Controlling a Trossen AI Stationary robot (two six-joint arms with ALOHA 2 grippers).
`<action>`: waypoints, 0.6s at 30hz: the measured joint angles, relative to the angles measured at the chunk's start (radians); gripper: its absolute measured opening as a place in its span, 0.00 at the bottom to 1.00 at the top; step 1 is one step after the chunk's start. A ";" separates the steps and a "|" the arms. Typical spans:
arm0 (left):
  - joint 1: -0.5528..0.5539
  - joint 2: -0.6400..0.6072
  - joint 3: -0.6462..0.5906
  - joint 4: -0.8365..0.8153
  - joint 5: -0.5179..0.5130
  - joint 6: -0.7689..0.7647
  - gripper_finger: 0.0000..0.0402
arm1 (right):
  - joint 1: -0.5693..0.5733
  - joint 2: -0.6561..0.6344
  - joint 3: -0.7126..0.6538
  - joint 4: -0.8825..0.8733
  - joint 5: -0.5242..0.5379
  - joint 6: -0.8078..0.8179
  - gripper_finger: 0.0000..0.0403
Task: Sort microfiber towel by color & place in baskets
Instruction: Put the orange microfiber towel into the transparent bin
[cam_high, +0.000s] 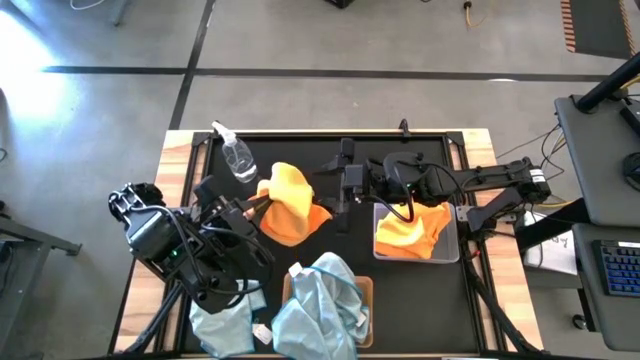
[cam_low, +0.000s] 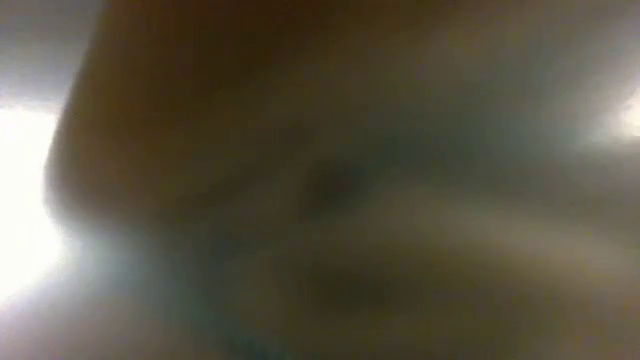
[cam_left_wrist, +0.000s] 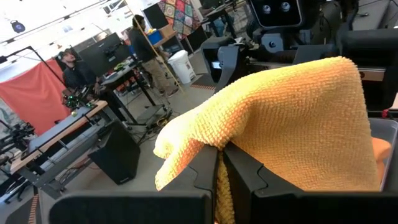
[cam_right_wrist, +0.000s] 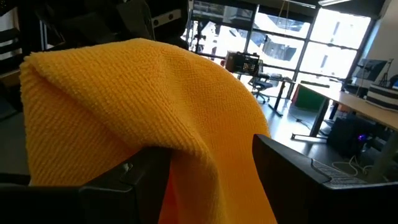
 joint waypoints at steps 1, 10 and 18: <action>0.000 0.000 0.000 0.000 0.000 0.000 0.00 | 0.000 0.000 0.000 0.000 0.000 0.000 0.55; 0.000 0.000 0.000 0.000 0.000 0.000 0.00 | 0.000 0.000 0.000 0.000 -0.002 0.029 0.46; 0.000 0.000 0.000 0.000 0.000 0.000 0.00 | 0.000 0.001 0.000 0.000 -0.025 0.045 0.23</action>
